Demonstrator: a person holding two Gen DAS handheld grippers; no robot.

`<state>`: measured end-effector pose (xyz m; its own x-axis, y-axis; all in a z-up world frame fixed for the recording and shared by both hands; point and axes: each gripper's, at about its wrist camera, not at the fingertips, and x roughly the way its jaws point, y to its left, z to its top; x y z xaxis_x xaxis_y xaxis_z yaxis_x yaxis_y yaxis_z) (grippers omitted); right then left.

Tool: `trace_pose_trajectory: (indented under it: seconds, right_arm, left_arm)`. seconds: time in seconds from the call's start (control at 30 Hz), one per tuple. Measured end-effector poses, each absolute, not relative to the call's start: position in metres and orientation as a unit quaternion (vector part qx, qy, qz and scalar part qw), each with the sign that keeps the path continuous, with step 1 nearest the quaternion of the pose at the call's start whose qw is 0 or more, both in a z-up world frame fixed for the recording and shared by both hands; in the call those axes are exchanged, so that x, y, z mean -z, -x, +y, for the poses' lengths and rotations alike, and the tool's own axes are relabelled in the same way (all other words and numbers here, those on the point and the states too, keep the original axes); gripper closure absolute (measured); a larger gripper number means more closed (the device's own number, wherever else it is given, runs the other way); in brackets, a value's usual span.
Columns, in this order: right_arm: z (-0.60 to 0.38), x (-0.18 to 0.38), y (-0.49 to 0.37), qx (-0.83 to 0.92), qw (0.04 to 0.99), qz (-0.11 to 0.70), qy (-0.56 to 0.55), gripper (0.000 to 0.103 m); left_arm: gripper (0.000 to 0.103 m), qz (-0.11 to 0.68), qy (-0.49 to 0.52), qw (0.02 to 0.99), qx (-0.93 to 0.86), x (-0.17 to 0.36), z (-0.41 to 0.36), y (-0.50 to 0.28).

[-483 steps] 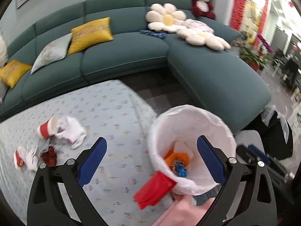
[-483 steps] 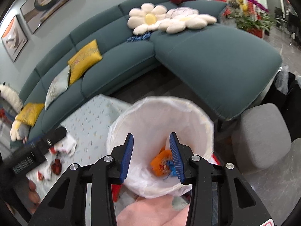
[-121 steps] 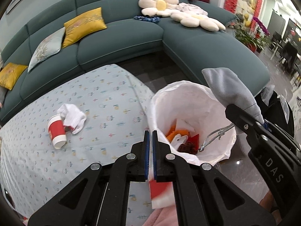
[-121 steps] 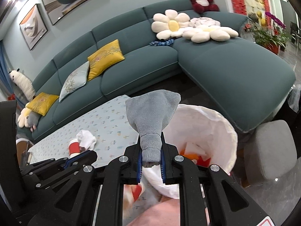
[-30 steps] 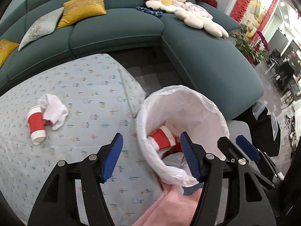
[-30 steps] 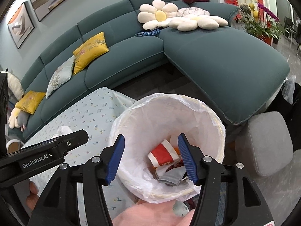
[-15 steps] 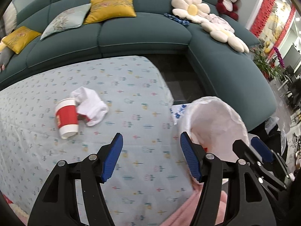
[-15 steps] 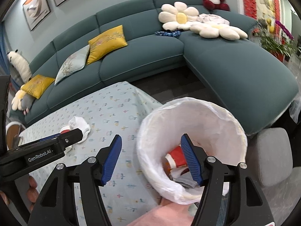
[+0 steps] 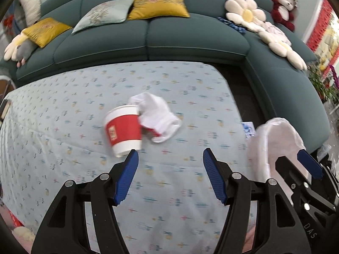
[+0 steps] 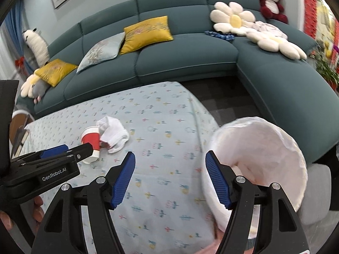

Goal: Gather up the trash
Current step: 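Move both open grippers back over the table toward the cup and glove, then grasp the red paper cup with the left gripper while the right grasps the white glove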

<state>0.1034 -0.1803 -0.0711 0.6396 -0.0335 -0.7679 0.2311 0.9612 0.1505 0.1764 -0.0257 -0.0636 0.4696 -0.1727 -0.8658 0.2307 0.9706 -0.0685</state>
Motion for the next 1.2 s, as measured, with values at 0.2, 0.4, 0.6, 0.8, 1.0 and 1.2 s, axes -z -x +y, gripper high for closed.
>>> trace_pose_trajectory:
  seconds: [0.2,0.4,0.6,0.8,1.0,1.2]
  right_arm:
    - [-0.150,0.077,-0.132,0.051,0.897,0.428,-0.099,0.037]
    - [-0.125,0.089,-0.160,0.031,0.895,0.438,-0.084,0.037]
    - [-0.103,0.112,-0.191,0.015,0.888,0.454,-0.073,0.037]
    - [-0.097,0.134,-0.217,0.014,0.880,0.469,-0.076,0.037]
    - [-0.095,0.154,-0.240,0.015,0.873,0.482,-0.081,0.037]
    - [-0.099,0.168,-0.260,0.008,0.865,0.489,-0.108,0.037]
  left_arm:
    - [0.043,0.511,-0.024,0.855,0.088,0.078,0.005,-0.196]
    - [0.031,0.520,-0.013,0.852,0.065,0.094,0.031,-0.220]
    - [0.021,0.536,-0.002,0.843,0.055,0.114,0.045,-0.245]
    - [0.019,0.554,0.003,0.831,0.051,0.138,0.049,-0.269]
    - [0.018,0.575,0.023,0.816,0.048,0.161,0.056,-0.289]
    - [0.009,0.588,0.059,0.805,0.053,0.179,0.068,-0.304]
